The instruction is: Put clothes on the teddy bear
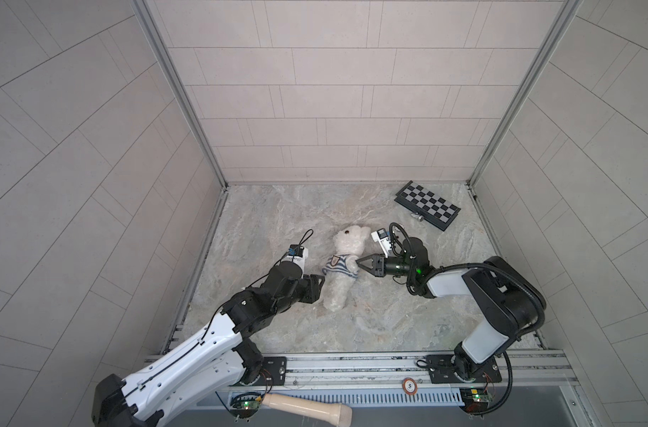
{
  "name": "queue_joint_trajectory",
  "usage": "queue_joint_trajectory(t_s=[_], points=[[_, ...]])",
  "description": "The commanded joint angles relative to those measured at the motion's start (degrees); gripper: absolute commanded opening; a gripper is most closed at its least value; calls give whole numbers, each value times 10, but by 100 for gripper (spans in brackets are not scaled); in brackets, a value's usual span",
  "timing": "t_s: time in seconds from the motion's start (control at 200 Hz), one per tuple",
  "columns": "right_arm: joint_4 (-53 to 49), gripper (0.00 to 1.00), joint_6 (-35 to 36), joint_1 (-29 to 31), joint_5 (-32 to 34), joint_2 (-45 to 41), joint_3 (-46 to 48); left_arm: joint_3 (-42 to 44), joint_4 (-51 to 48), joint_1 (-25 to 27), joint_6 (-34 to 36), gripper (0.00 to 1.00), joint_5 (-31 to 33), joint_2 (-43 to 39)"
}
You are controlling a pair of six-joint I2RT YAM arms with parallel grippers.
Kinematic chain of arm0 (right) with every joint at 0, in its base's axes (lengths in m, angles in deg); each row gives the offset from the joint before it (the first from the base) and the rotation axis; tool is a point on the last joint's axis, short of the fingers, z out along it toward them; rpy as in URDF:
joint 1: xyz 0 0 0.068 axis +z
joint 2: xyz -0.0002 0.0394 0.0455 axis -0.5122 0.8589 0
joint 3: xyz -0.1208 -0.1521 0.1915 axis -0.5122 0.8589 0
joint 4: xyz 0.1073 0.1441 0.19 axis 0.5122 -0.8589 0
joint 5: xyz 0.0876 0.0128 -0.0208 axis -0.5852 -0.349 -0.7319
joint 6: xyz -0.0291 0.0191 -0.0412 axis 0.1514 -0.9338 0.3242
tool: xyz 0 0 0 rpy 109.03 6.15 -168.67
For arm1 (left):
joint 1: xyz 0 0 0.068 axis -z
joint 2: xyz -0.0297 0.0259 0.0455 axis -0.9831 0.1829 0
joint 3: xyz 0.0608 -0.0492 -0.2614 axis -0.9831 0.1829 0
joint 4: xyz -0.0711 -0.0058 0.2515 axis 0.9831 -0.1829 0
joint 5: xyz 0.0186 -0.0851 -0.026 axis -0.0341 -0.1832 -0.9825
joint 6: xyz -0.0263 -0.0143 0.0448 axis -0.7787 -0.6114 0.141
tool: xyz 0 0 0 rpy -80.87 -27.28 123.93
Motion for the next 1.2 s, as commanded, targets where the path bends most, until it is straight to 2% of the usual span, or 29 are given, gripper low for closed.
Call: queue_joint_trajectory(t_s=[0.0, 0.125, 0.235, 0.426, 0.506, 0.581, 0.636, 0.711, 0.826, 1.036, 1.121, 1.197], points=[[227, 21, -115, -25, -48, 58, 17, -39, 7, -3, 23, 55, -9, 30], [202, 28, -84, -33, -33, 59, 38, -72, 38, -3, 37, 54, -18, 84], [155, 31, -48, -33, -16, 39, 54, -114, 54, -3, 49, 55, -34, 163], [-36, 43, 52, -35, 54, -47, 77, -171, 76, -26, 68, 54, -36, 298], [-158, 47, 102, -27, 94, -117, 79, -181, 91, -33, 82, 53, -32, 341], [-350, 51, 186, -3, 147, -192, 48, -201, 84, -35, 97, 50, -40, 384], [-466, 52, 219, 7, 173, -231, 18, -204, 86, -34, 93, 45, -45, 401], [-554, 52, 254, 7, 189, -269, -4, -190, 102, -23, 75, 44, -52, 410], [-594, 53, 282, 7, 220, -315, -2, -163, 139, 13, 19, 45, -57, 420], [-585, 53, 259, -2, 275, -344, 37, -112, 295, 68, -144, 48, -57, 440], [-591, 54, 257, -3, 286, -340, 44, -118, 333, 87, -176, 48, -56, 455], [-591, 53, 257, -3, 287, -338, 49, -138, 340, 97, -175, 48, -70, 461]])
